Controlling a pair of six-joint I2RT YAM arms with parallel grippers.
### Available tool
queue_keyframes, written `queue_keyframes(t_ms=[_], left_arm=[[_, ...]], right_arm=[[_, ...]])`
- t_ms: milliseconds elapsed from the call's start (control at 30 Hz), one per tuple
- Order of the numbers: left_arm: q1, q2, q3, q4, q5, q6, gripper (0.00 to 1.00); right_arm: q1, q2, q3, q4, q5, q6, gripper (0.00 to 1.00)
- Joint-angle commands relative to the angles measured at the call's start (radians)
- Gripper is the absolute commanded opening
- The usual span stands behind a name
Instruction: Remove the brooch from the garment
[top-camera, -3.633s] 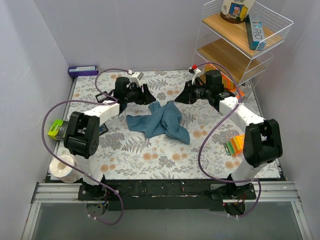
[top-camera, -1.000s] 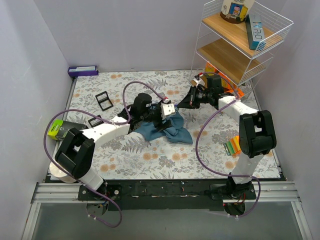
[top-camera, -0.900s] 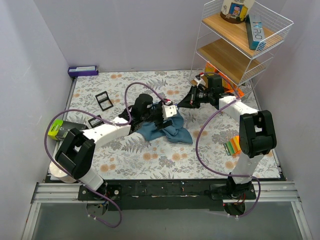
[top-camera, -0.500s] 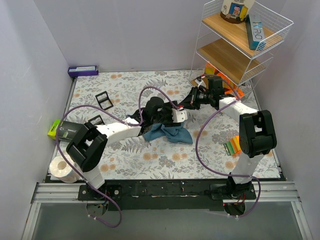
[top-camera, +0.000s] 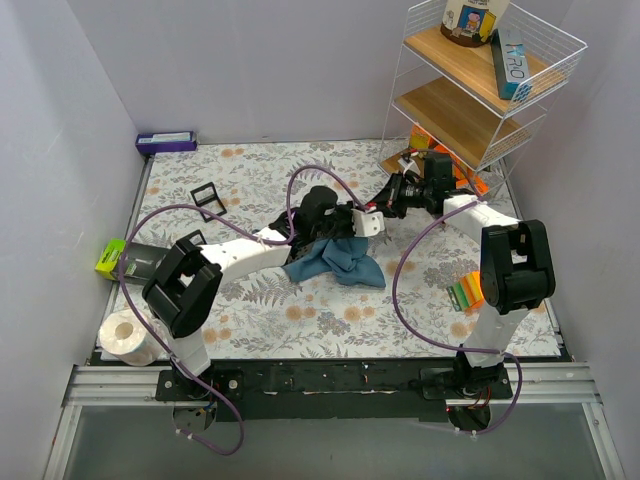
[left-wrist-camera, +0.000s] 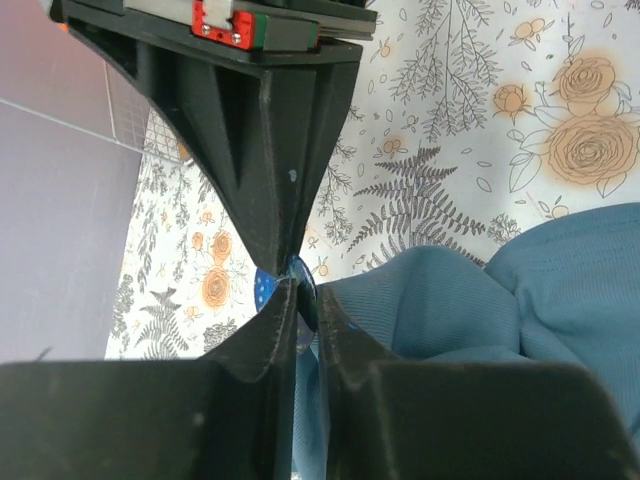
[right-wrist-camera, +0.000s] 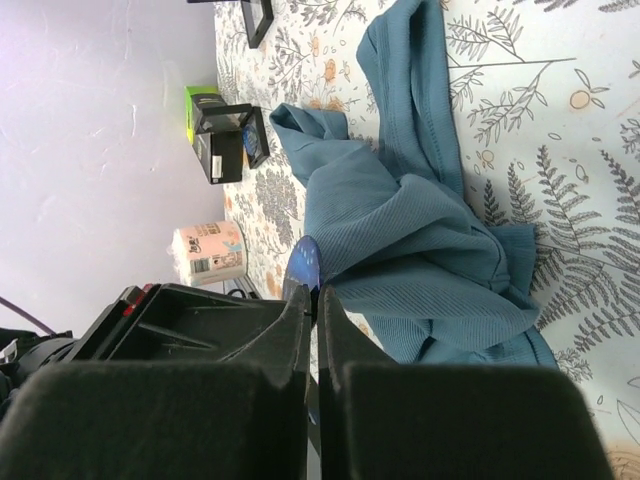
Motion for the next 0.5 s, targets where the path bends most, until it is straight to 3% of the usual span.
queue_keyframes(t_ms=[0, 33, 167, 267, 300, 367, 467], left_arm=[[0.000, -0.018, 0.065, -0.077, 0.012, -0.075, 0.00], [0.002, -0.020, 0.066, -0.095, 0.013, -0.101, 0.00], [0.064, -0.052, 0.074, -0.140, 0.148, -0.277, 0.00], [0.164, -0.063, 0.094, -0.206, 0.339, -0.464, 0.00], [0.192, -0.064, 0.097, -0.215, 0.477, -0.509, 0.00], [0.265, -0.069, 0.086, -0.218, 0.623, -0.624, 0.00], [0.313, -0.070, 0.074, -0.198, 0.760, -0.746, 0.00]], right_arm=[[-0.005, -0.024, 0.013, 0.008, -0.027, -0.024, 0.01], [-0.011, -0.029, 0.018, 0.008, -0.024, -0.035, 0.01], [-0.053, -0.070, 0.030, 0.029, -0.027, -0.104, 0.40], [-0.077, -0.116, 0.027, 0.045, -0.094, -0.210, 0.52], [-0.079, -0.138, 0.017, 0.057, -0.120, -0.239, 0.54], [-0.080, -0.155, 0.007, 0.052, -0.209, -0.365, 0.56], [-0.074, -0.204, -0.042, 0.051, -0.287, -0.572, 0.57]])
